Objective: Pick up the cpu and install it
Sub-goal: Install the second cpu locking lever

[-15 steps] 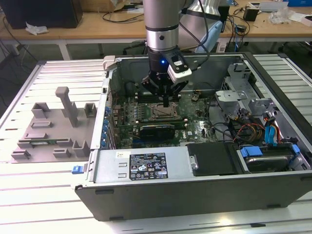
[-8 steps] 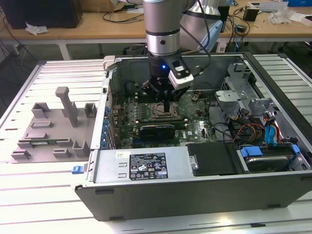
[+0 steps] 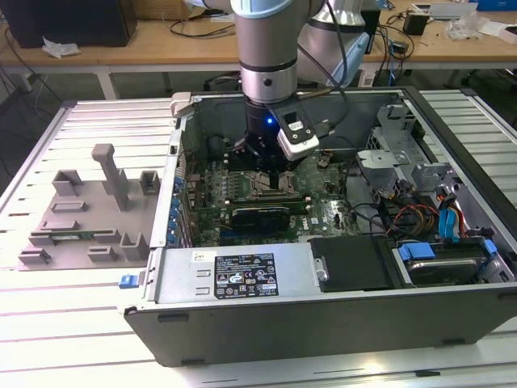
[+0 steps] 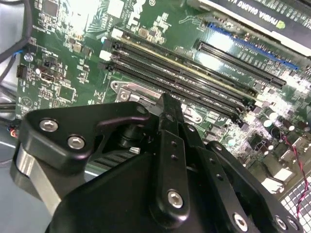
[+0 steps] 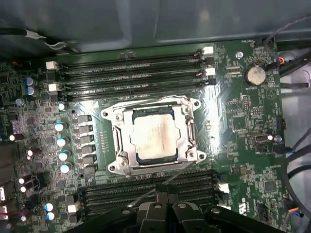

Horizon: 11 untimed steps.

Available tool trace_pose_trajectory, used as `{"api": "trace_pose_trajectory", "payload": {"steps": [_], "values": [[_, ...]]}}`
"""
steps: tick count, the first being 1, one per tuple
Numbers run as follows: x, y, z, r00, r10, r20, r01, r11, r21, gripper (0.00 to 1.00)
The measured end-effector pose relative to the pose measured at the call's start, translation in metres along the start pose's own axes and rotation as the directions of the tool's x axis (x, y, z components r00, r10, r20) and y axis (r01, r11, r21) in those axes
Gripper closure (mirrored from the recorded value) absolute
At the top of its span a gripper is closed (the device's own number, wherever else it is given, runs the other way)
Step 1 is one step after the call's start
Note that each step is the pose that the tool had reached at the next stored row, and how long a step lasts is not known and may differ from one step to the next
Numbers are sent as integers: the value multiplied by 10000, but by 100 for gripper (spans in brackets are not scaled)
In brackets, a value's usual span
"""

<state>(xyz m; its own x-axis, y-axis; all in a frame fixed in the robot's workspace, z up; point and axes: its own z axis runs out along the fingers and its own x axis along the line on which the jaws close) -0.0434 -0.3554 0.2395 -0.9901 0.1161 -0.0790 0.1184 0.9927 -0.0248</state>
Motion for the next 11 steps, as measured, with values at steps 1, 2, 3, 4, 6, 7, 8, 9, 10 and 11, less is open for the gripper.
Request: {"api": "trace_pose_trajectory", "payload": {"steps": [1,2,3,4,6,7,8,9,10,11], "values": [[6,-1,11,10000,-23,-2,23,10000,-1,89],[7,-1,20,9999,-111,-13,111,9999,-4,89],[9,-1,27,9997,-243,-15,243,9997,-13,89],[10,-1,34,9991,-422,-13,422,9991,-25,89],[12,0,50,9962,-871,0,871,9962,-61,89],[12,0,56,9944,-1055,6,1056,9944,-75,89],[13,0,65,9912,-1320,15,1320,9912,-96,89],[27,0,78,9887,-1496,22,1496,9887,-110,89],[49,-3,90,9877,-1562,24,1562,9877,-114,89],[61,-4,95,9873,-1588,24,1589,9872,-116,89]]}}
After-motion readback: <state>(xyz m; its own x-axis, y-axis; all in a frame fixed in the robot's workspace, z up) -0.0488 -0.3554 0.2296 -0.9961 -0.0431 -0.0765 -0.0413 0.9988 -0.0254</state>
